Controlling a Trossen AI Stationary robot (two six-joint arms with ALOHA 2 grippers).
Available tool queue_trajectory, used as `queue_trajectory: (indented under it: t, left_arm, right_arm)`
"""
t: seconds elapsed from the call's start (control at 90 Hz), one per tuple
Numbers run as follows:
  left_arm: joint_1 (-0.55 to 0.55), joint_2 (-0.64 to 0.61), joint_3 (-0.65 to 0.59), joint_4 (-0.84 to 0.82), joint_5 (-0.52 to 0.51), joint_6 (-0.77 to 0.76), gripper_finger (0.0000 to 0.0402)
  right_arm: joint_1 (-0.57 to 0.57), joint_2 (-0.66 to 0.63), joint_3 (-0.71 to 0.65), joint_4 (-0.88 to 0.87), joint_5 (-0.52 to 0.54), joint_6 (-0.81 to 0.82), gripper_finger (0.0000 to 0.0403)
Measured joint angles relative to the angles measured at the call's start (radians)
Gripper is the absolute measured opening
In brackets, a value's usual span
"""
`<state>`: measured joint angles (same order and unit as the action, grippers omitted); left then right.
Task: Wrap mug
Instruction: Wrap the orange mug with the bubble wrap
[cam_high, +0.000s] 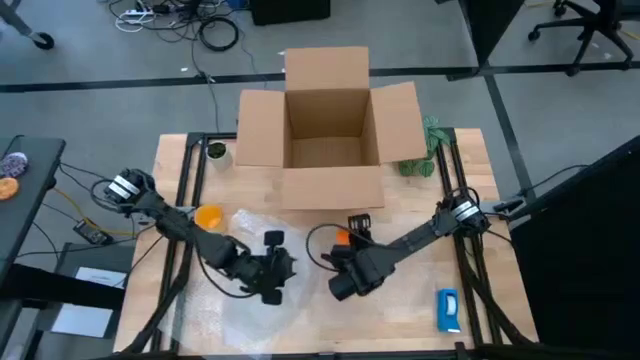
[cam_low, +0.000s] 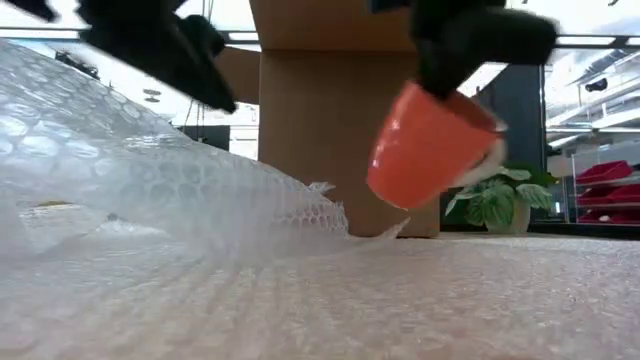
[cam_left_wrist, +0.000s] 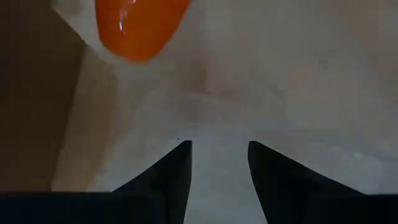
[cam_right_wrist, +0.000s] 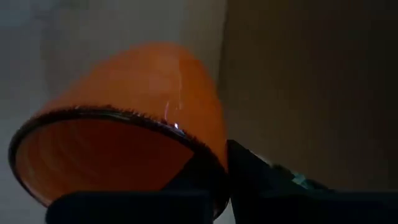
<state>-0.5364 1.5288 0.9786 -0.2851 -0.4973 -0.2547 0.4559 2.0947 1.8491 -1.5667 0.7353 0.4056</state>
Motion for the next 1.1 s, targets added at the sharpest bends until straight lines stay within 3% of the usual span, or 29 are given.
queue_trajectory:
  t: [0.344,0.456,0.567,0.711,0.856,0.978,1.1]
  left_arm:
    - [0.007,-0.001,-0.002,0.059,0.024,-0.022,0.0142]
    - [-0.01,-0.001,-0.002,0.052,0.044,-0.063,0.0142]
    - [-0.021,-0.001,-0.002,0.058,0.048,-0.096,0.0142]
    - [-0.027,-0.001,-0.002,0.057,0.049,-0.161,0.0142]
    - [-0.029,-0.001,-0.002,0.073,0.049,-0.198,0.0142]
    - [-0.028,-0.001,-0.002,0.138,0.04,-0.195,0.0142]
    - [-0.029,-0.001,-0.002,0.196,-0.039,-0.192,0.0142]
  right_arm:
    - [-0.002,-0.009,-0.058,0.027,0.179,0.091,0.0]
    - [-0.001,-0.054,-0.093,0.09,0.132,0.059,0.0]
    - [0.006,-0.162,-0.167,0.299,0.026,-0.07,0.0]
    - [0.001,-0.384,-0.37,0.552,-0.076,-0.174,0.0]
    - [-0.004,-0.649,-0.61,0.721,-0.074,-0.141,0.0]
    - [0.033,-0.85,-0.83,0.937,-0.03,-0.104,0.0]
    - [0.109,-0.933,-1.024,1.216,0.105,-0.109,0.0]
